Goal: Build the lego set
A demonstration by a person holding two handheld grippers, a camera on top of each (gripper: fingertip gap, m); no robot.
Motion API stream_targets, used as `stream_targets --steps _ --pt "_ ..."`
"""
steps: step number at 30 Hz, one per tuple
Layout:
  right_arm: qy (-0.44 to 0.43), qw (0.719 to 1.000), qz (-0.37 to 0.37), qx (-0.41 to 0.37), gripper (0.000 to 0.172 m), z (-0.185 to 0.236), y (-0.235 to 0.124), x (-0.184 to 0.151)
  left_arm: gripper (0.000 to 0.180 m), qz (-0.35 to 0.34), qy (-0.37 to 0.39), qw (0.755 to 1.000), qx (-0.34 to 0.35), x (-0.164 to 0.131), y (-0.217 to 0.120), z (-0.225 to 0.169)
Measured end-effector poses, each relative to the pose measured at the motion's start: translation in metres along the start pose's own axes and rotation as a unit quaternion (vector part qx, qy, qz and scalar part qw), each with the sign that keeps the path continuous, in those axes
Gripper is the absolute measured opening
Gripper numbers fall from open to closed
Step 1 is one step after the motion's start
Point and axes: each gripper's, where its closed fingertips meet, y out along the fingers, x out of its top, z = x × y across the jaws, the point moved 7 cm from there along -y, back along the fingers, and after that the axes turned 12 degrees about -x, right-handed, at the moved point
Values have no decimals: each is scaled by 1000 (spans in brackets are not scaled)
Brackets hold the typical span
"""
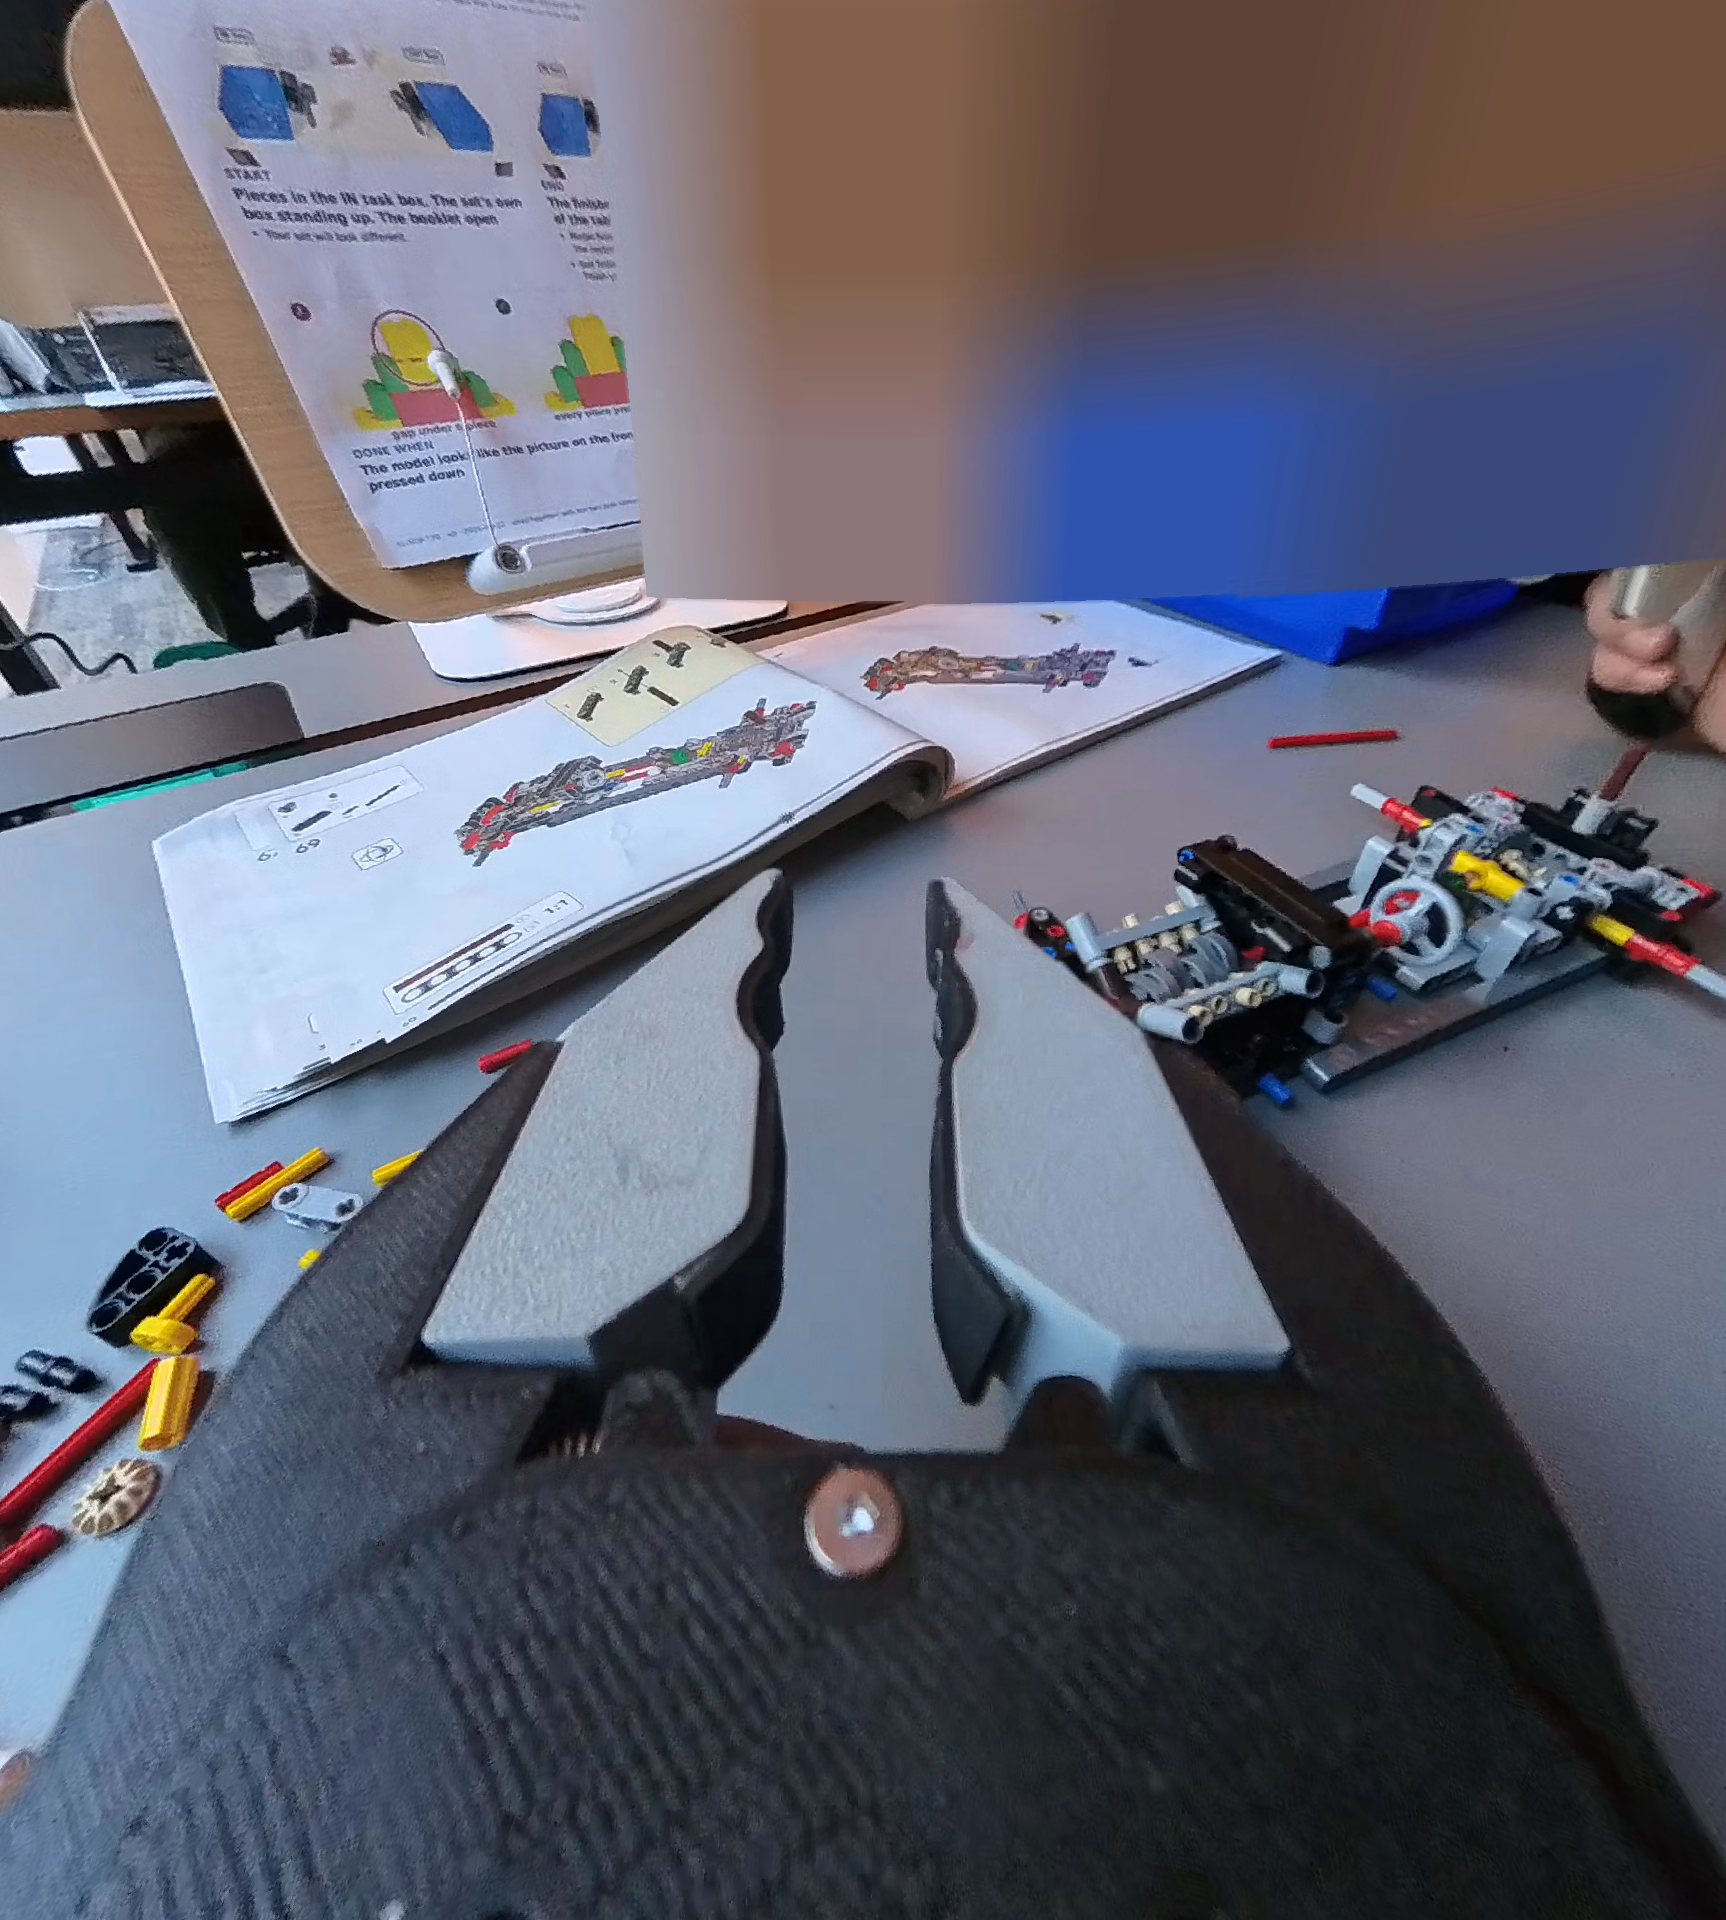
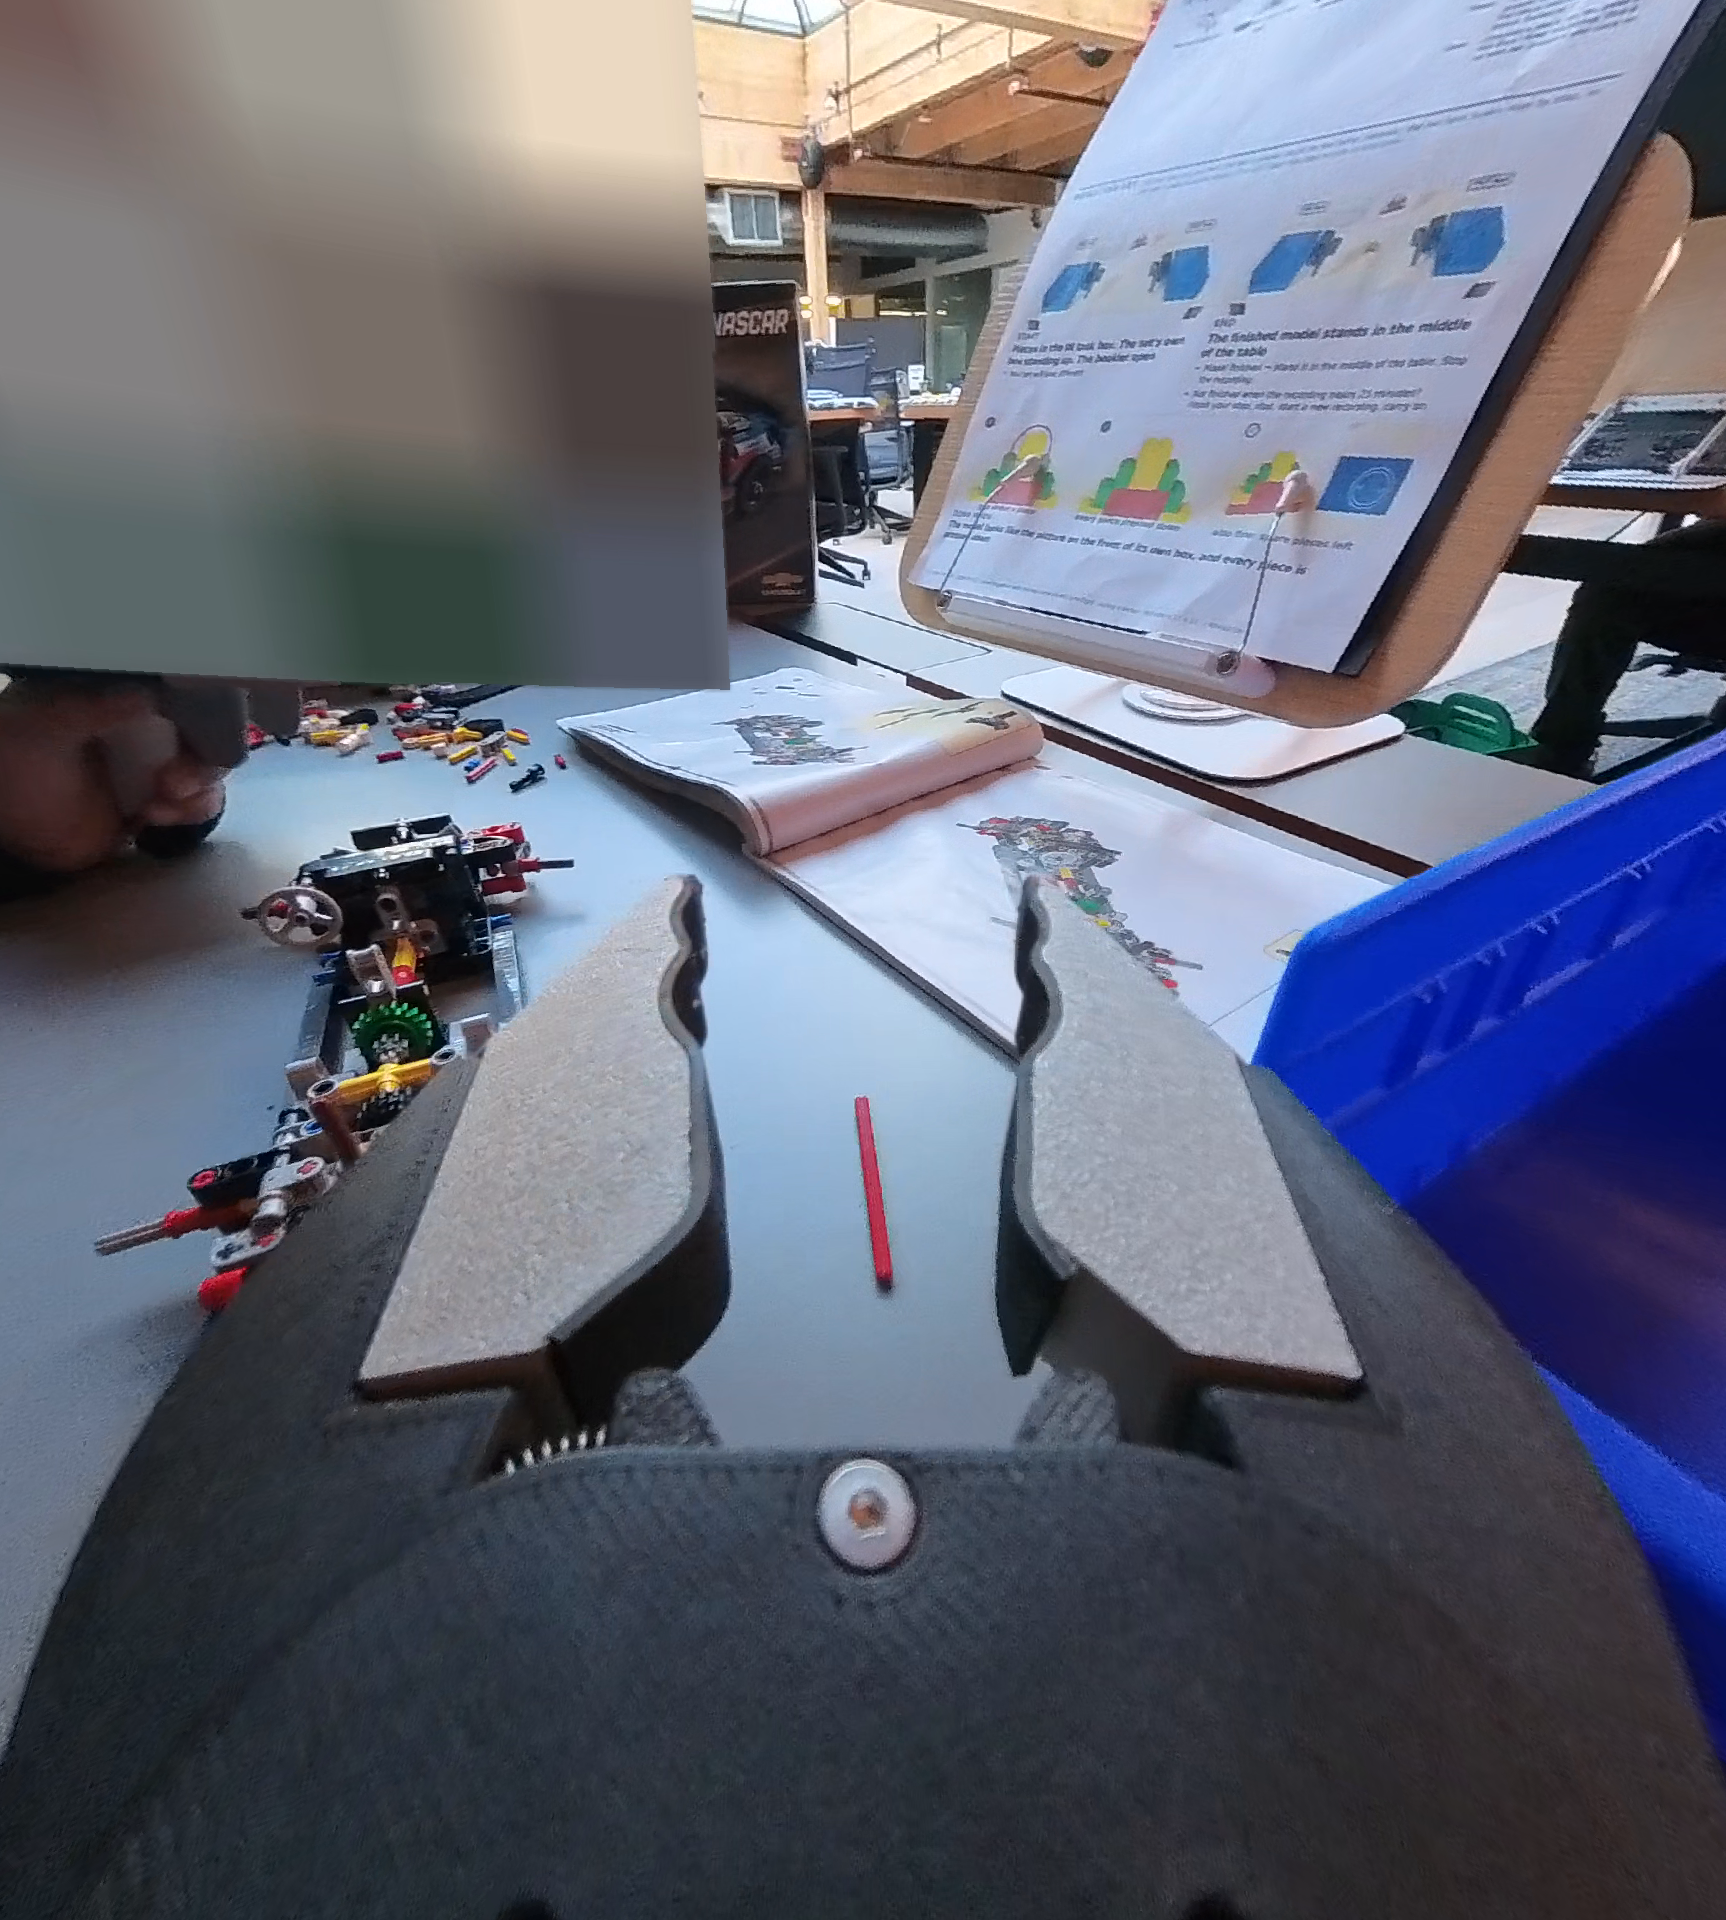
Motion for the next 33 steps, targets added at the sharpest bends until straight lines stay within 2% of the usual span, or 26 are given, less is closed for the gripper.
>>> stream_targets --steps 6,20,33 --pt "-6 1000 5 -12 57 -1 5 -1 23 -14 -7 1000 -8 1 -2 0" --pt "-14 1000 13 7 54 4 7 -2 25 5 -2 1000 -7 -1 3 -1" --pt "4 998 12 56 48 10 7 -3 26 13 7 1000 9 -1 4 -1"
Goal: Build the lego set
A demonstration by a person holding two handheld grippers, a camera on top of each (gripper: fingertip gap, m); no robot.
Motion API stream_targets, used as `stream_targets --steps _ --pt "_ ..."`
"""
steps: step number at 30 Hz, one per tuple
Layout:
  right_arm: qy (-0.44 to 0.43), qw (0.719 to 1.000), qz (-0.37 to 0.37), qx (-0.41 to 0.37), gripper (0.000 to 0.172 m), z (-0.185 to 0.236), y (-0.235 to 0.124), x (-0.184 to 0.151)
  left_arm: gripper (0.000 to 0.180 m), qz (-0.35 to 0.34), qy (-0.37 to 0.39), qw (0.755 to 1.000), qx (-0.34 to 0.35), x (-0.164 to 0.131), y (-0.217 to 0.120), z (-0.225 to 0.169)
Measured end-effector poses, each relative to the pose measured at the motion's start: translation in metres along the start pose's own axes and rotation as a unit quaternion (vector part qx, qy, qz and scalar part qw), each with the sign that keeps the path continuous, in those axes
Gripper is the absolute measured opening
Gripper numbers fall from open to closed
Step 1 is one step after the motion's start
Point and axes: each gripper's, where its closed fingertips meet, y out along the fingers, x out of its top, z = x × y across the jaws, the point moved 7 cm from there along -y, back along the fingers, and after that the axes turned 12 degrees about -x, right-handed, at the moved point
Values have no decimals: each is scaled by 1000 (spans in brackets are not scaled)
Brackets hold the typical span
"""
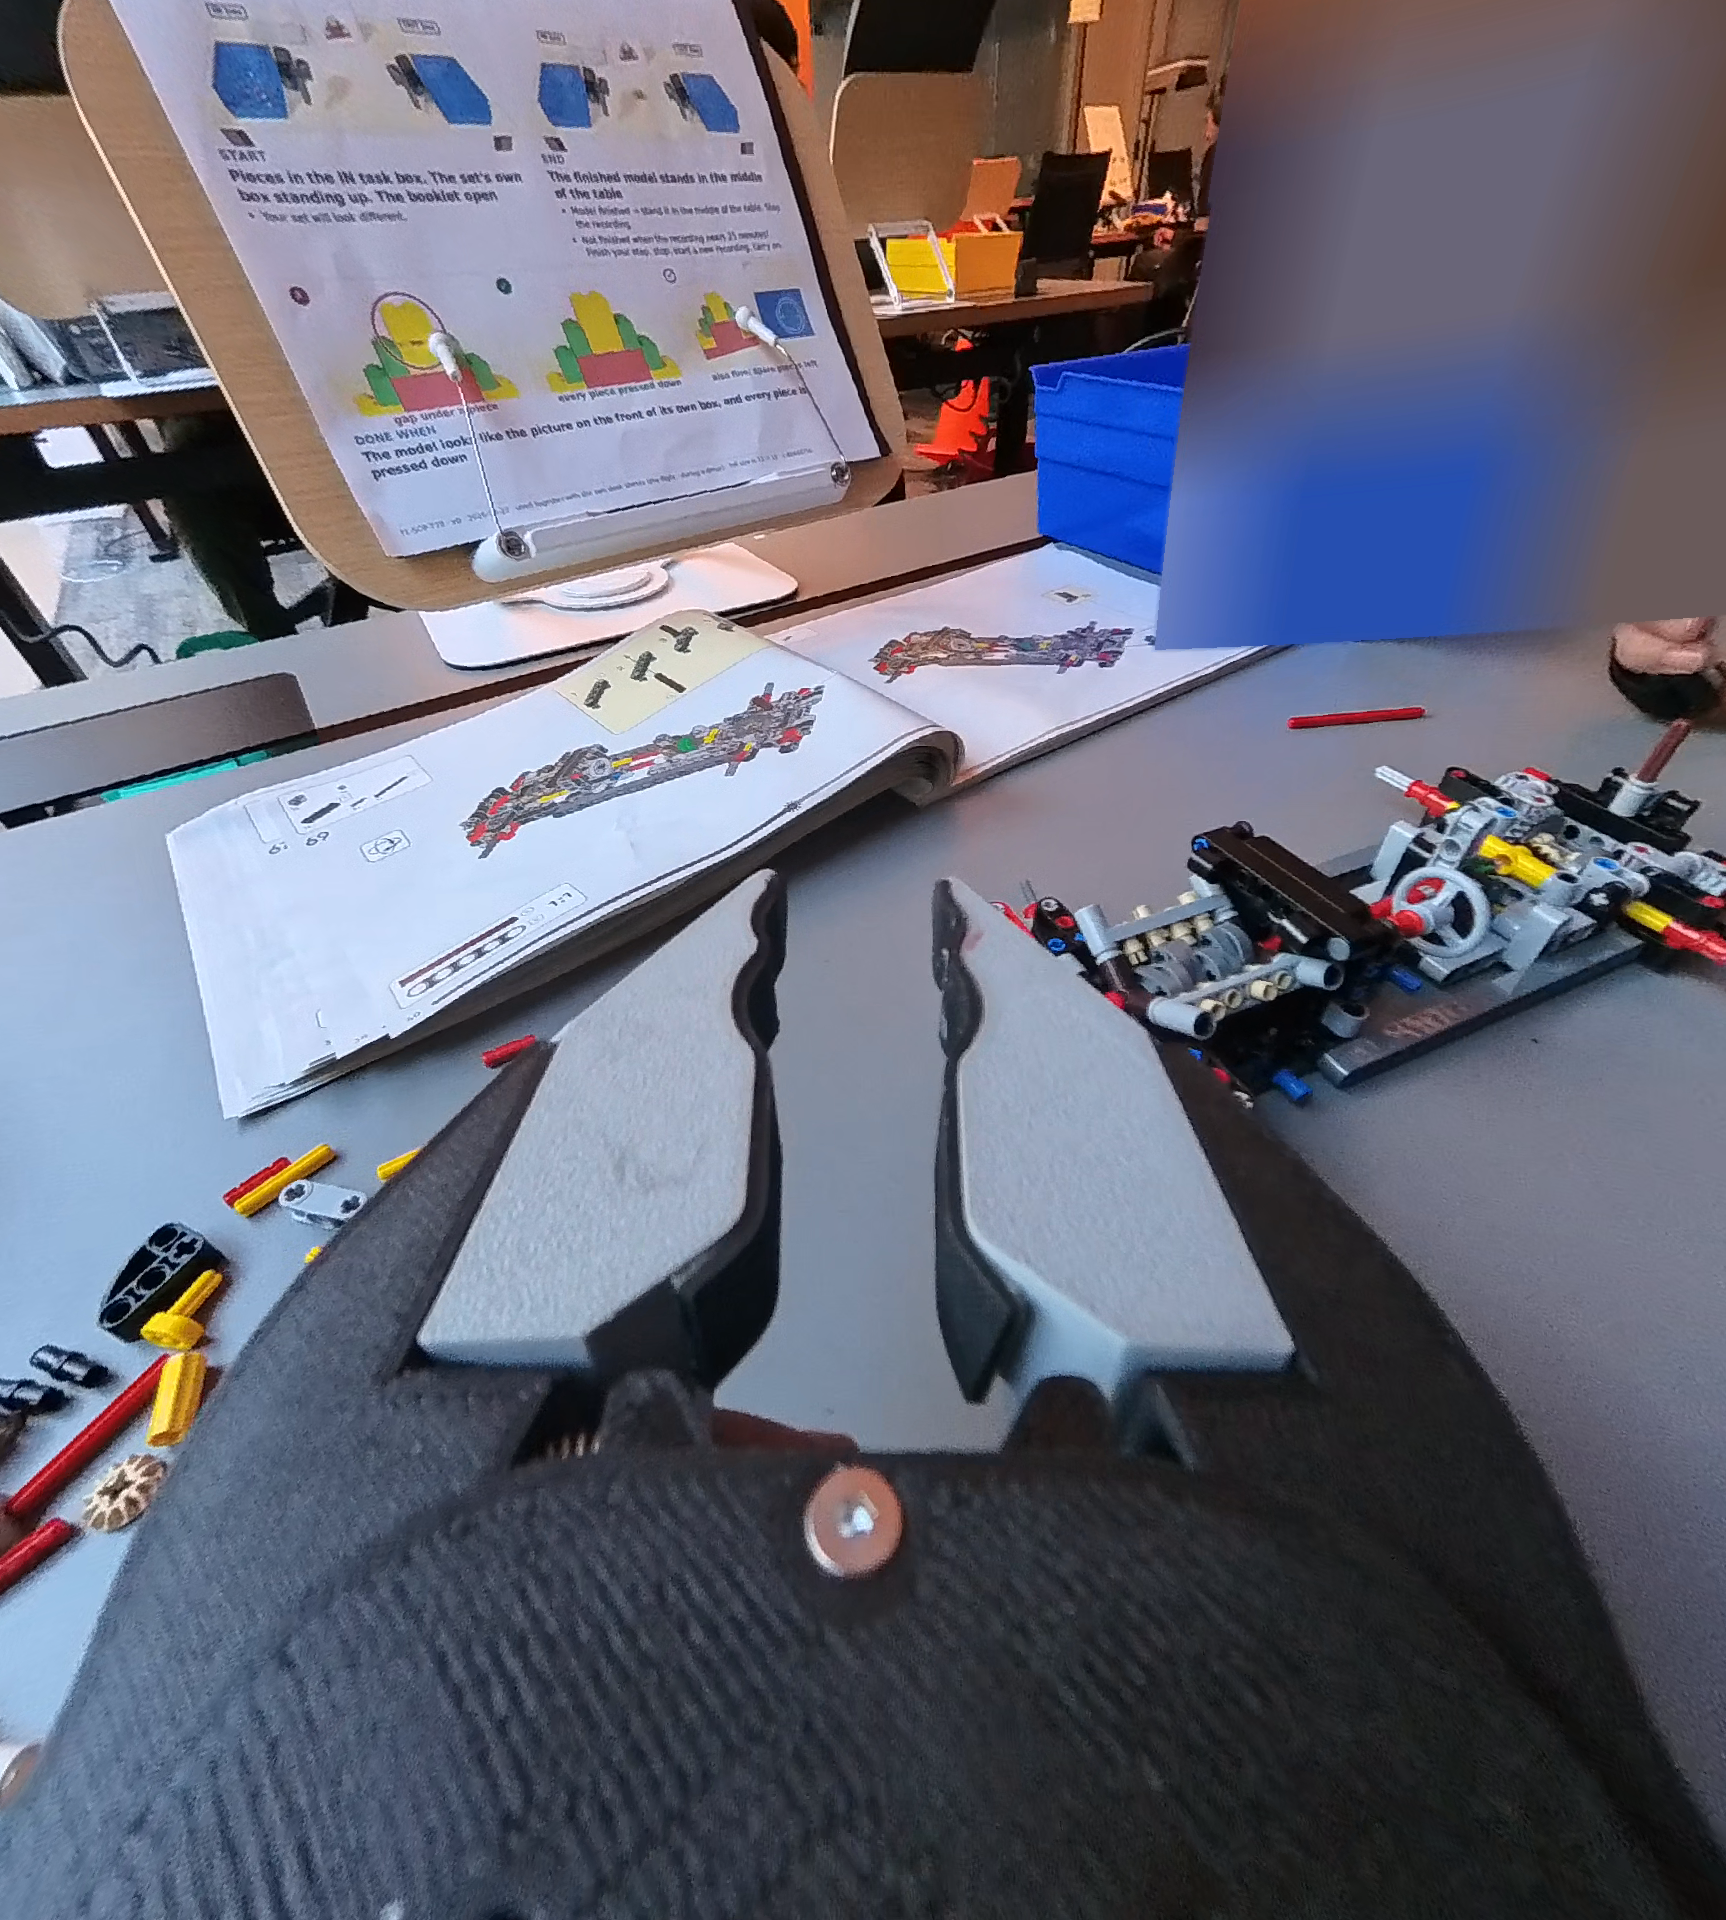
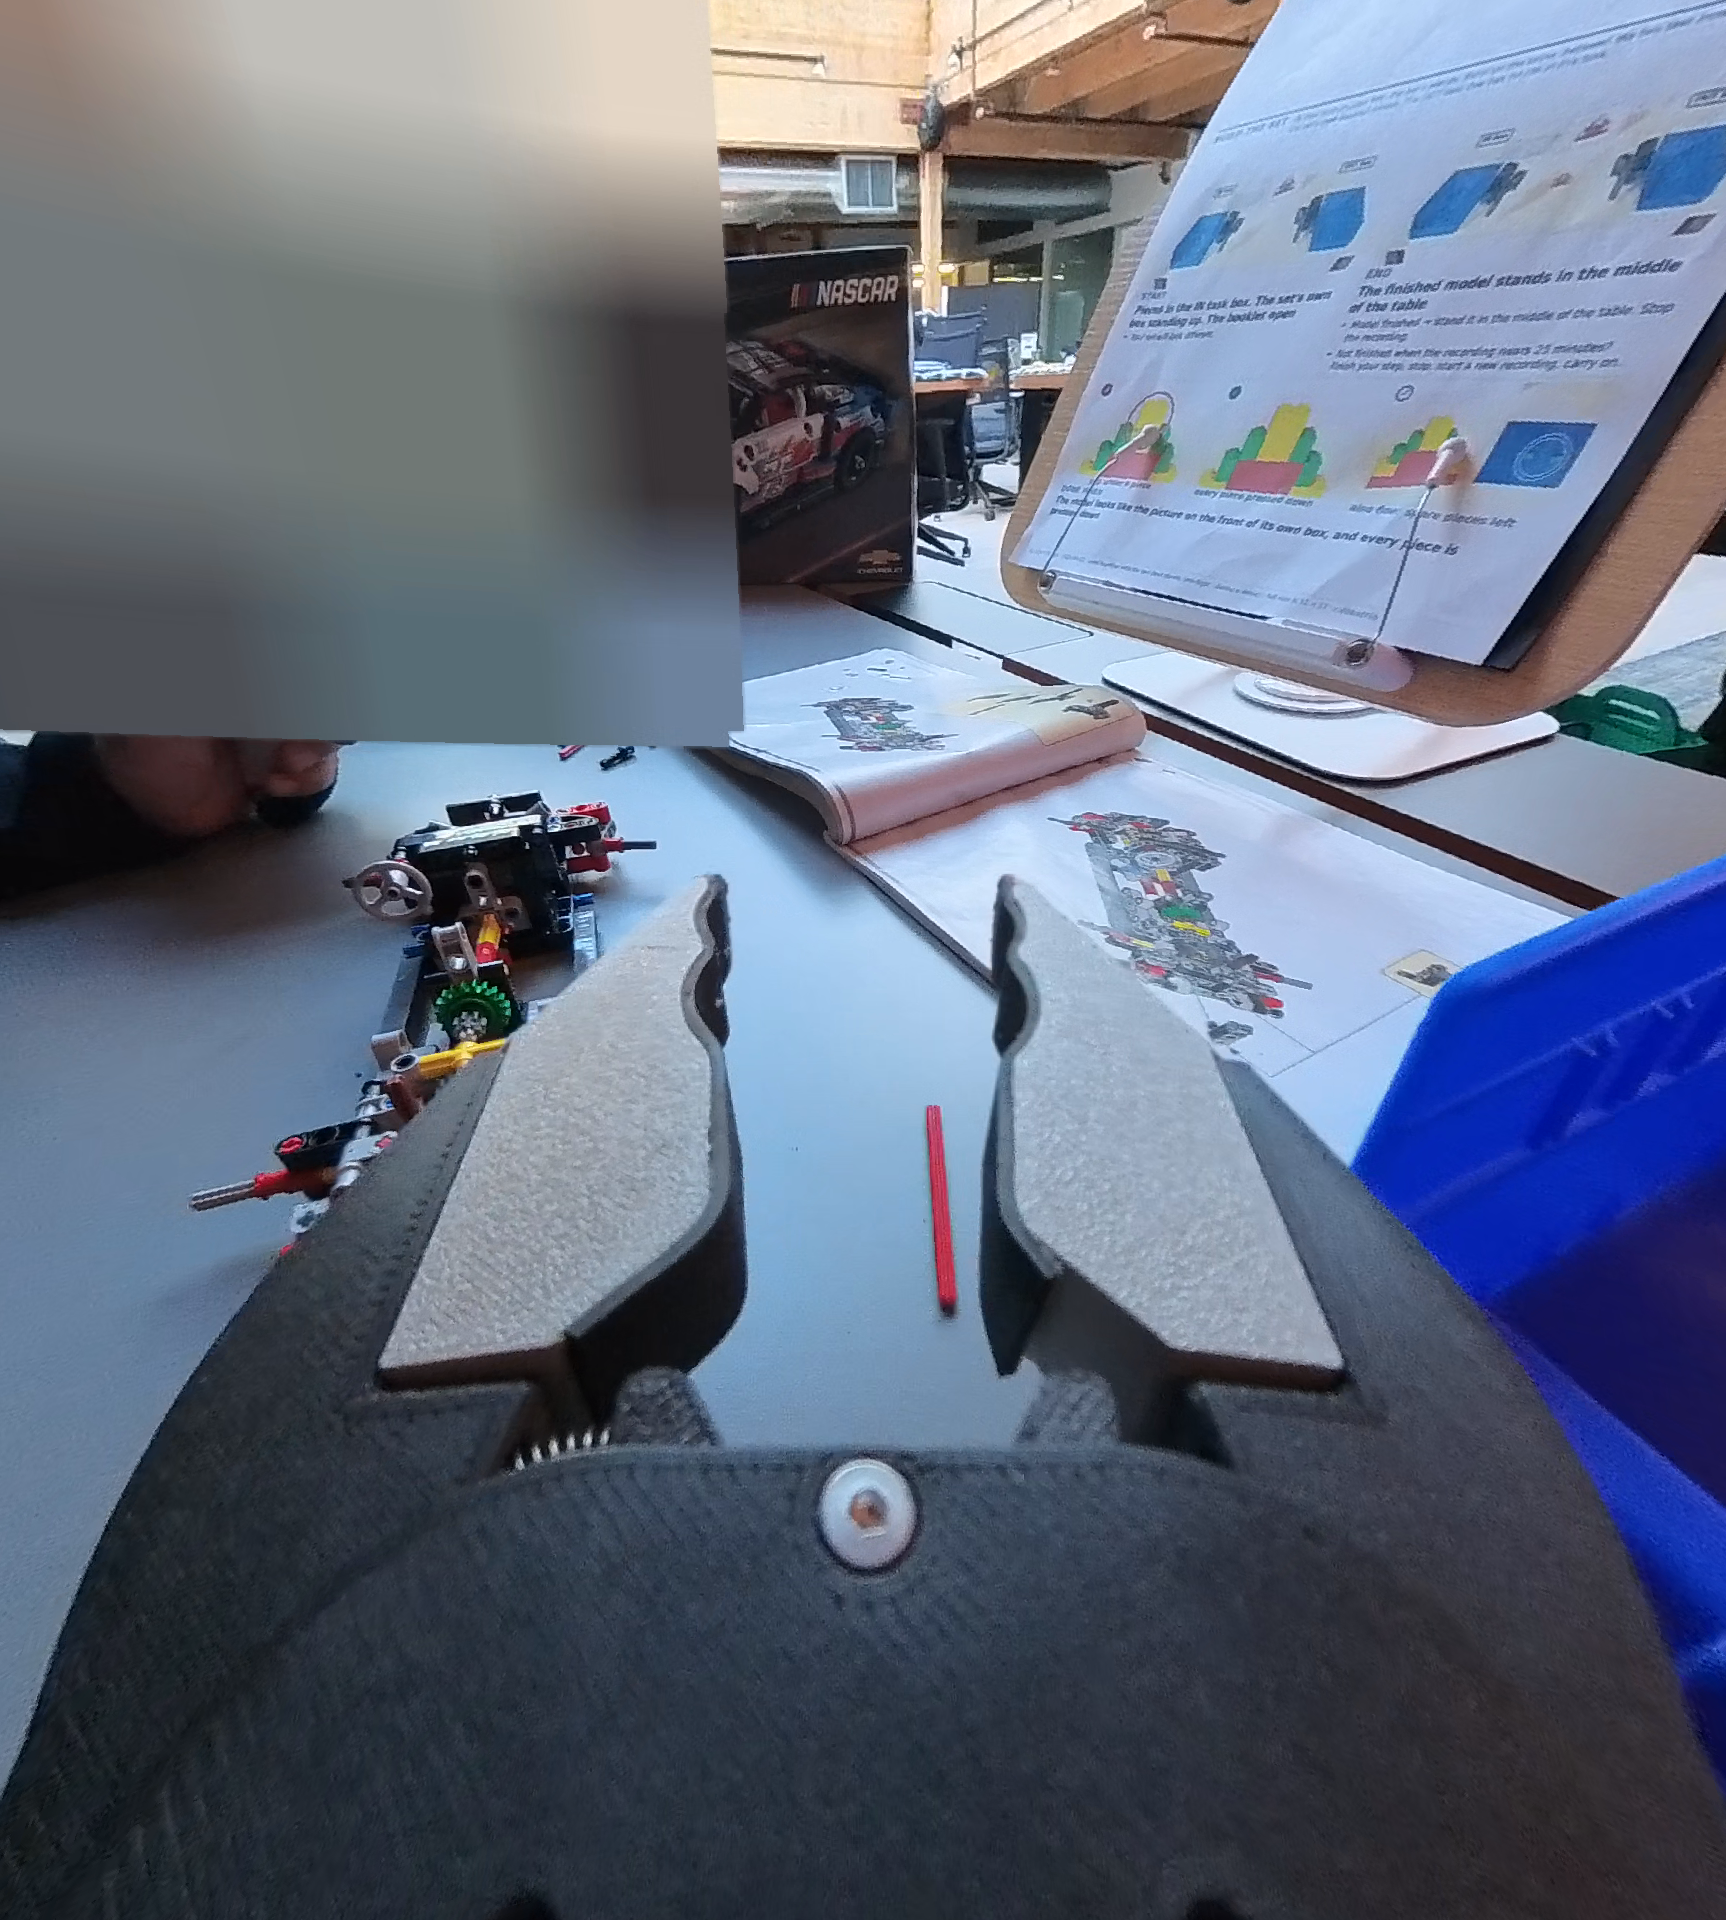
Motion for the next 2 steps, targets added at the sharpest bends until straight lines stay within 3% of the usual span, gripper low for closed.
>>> stream_targets --steps 2 --pt "2 1000 1 9 47 2 0 0 26 2 1 1000 3 0 0 0"
